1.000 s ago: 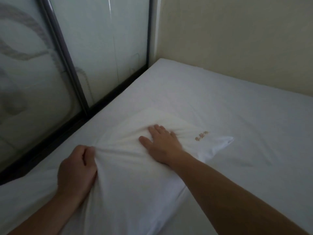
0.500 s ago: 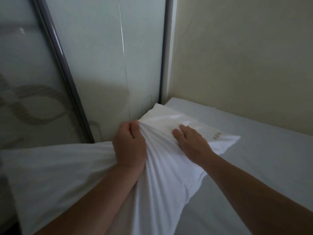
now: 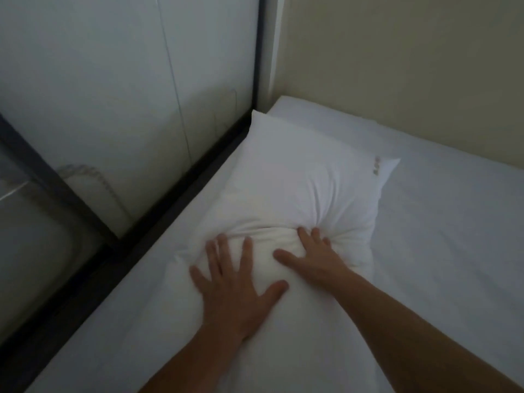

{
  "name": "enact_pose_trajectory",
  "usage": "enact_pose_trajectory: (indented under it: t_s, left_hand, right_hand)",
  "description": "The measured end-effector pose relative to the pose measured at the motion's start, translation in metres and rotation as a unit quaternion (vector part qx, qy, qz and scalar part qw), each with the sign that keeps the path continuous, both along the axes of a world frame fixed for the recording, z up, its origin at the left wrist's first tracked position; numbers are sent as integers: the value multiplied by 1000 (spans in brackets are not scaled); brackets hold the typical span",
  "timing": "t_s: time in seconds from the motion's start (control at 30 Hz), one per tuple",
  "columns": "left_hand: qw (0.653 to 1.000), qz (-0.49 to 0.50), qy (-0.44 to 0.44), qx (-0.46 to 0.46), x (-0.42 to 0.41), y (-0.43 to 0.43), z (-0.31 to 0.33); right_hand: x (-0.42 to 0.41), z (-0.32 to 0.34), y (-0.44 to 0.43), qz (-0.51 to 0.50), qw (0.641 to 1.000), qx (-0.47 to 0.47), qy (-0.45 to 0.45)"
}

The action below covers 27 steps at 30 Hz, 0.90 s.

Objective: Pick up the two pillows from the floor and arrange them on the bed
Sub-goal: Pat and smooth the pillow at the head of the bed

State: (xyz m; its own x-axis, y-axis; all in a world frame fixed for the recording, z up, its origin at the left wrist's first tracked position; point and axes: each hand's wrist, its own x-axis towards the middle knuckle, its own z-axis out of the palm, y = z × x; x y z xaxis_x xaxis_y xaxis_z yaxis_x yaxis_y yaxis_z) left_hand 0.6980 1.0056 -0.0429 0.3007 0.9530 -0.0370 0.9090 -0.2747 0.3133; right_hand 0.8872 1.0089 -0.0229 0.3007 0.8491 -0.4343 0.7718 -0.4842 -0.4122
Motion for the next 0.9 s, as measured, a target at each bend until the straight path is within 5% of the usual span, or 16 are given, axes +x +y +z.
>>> enact_pose_trajectory:
  t_s: [0.33,0.7,0.9]
  left_hand:
    - [988,-28,-7,-154,12,23,-10]
    - [987,-10,-27,-156,11,28,-11]
    - [991,9,-22,-128,15,27,-12]
  right_hand:
    - [0,18,13,-71,996,-39,25]
    - [-14,38,35,-136,990,-35,-8]
    - [19,42,115,-78,993,-75,-48]
